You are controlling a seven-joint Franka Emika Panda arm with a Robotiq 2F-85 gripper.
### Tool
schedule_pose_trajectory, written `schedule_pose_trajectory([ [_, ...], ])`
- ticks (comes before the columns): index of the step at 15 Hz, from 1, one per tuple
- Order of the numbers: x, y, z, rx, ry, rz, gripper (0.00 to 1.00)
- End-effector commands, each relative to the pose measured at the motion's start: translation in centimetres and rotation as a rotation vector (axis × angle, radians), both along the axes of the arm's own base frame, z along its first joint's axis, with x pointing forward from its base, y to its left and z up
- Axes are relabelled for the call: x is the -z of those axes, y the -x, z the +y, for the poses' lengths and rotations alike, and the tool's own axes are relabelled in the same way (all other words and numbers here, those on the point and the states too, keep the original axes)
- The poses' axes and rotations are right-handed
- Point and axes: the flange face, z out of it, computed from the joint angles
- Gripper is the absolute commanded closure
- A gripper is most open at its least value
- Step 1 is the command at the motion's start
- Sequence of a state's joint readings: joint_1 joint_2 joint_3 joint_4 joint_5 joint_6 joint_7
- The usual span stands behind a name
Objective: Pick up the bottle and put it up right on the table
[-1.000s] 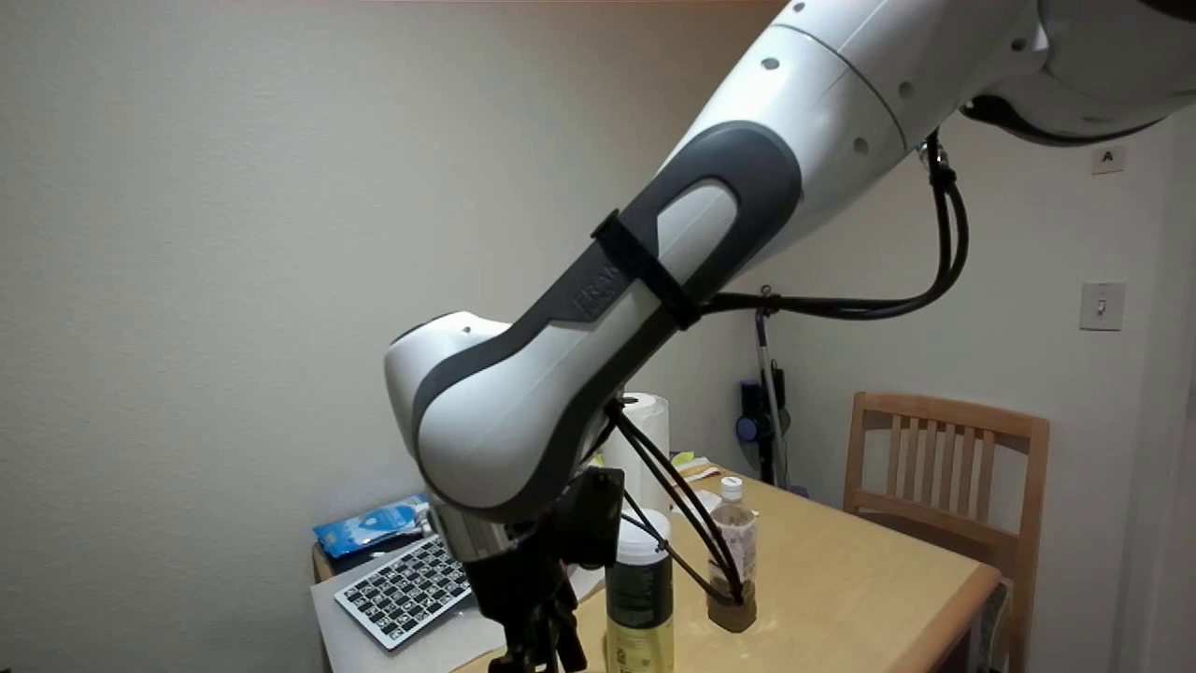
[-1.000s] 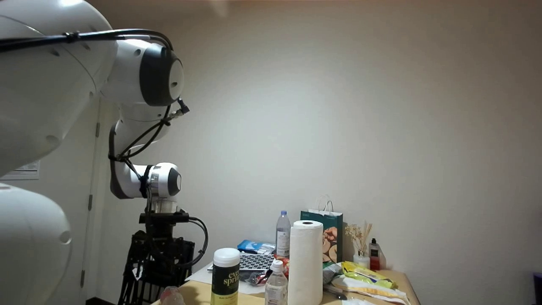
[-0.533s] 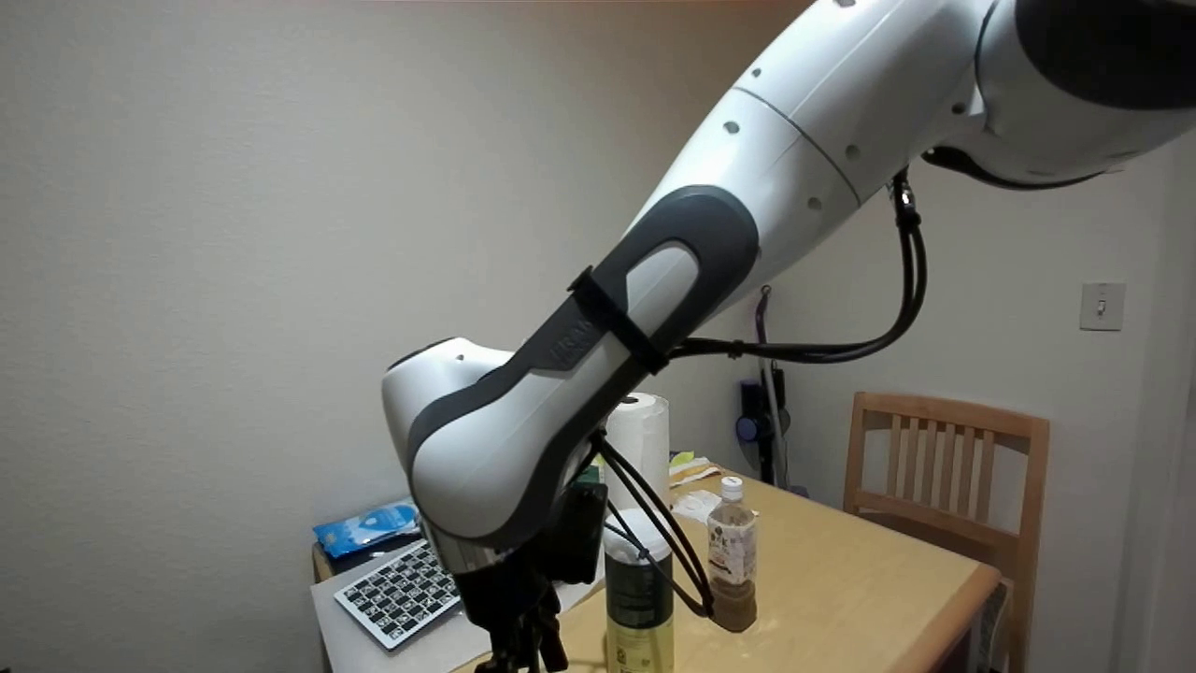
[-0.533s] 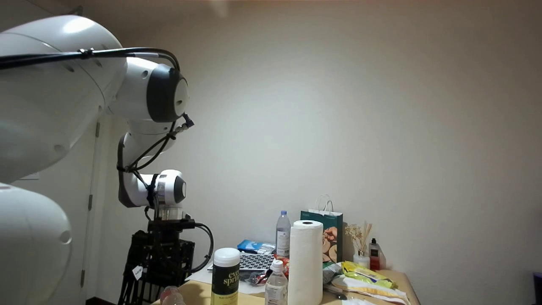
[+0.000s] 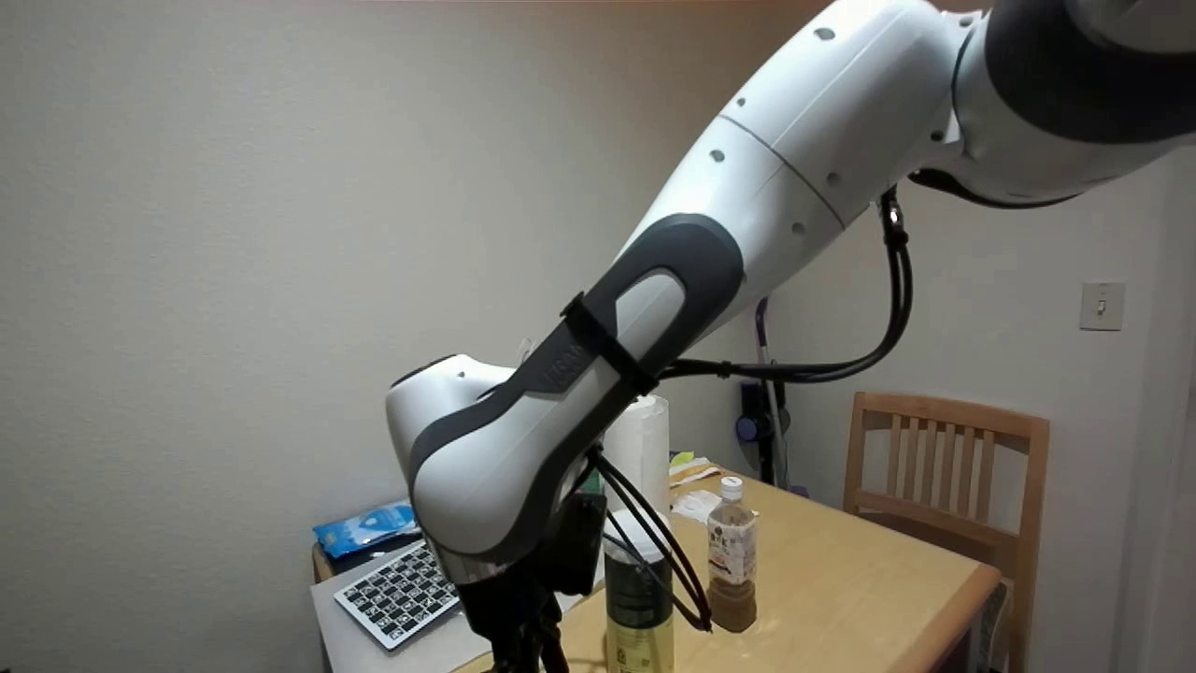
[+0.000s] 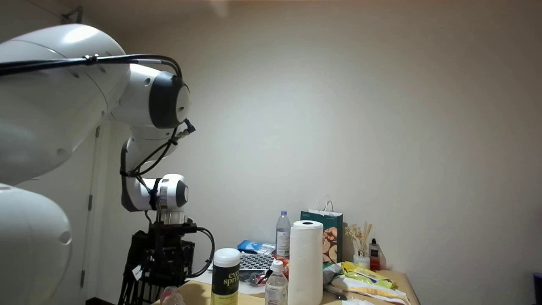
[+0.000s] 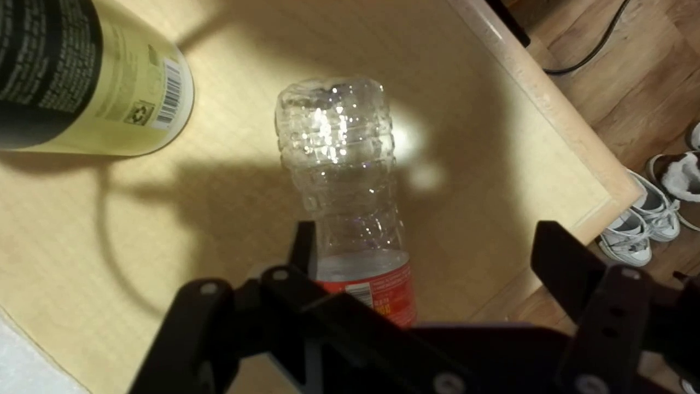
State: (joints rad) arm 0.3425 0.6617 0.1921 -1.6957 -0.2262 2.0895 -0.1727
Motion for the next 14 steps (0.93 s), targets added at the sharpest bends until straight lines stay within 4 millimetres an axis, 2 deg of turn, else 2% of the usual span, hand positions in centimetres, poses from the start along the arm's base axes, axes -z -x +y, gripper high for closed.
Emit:
schedule_pose_trajectory([
  [1, 2.9, -2.0, -0.8, -0.014, -0.002, 0.003, 0.00],
  [7, 5.6, -4.5, -0.2, -0.009, -0.021, 0.019, 0.00],
  [14, 6.7, -6.3, 0.0, 0.003, -0.051, 0.021, 0.00],
])
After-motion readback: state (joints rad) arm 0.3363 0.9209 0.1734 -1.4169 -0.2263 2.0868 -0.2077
